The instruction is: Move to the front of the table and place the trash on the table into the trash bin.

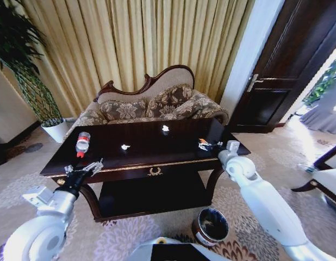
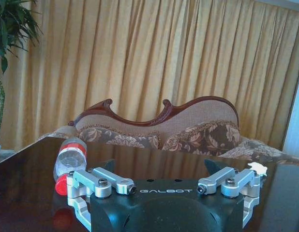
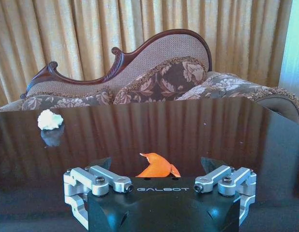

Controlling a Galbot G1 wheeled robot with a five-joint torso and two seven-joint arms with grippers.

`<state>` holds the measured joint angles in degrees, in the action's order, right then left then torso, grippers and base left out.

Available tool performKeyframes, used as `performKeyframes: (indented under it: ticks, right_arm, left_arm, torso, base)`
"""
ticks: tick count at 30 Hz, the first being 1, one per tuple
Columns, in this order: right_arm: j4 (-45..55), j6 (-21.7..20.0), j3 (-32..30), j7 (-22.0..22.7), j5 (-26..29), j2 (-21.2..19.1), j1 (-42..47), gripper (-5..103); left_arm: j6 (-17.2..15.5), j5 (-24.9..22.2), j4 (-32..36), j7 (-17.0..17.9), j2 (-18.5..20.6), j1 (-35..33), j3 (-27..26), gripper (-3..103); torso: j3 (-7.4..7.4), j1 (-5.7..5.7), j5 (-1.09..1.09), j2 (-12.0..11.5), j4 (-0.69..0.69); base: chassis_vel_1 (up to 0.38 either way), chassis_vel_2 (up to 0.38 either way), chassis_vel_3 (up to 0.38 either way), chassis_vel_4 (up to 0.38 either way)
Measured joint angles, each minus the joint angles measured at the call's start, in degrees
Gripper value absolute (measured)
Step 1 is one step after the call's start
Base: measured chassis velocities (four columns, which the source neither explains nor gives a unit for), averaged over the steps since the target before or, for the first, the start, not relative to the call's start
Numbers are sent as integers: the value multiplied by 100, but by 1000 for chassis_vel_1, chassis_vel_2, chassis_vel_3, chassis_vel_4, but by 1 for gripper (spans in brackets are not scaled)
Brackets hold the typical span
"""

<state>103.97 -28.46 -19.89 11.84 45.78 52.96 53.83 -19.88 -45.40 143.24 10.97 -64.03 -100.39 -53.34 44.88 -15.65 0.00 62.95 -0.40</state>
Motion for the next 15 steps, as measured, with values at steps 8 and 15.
performKeyframes:
  ticks: [8,15]
  right_arm:
    - [-110,59,48,-60,-91,-11,-53,88]
    - [-155,100,98,-90,-190,14,-65,66]
  left_arm:
    - [8,-1,0,-5,8,24,55,100]
    - [8,-12,0,-5,40,28,52,100]
  torso:
    - [0,0,0,0,-1]
    - [0,0,0,0,0]
  base:
    - [0,0,0,0]
    - [0,0,0,0]
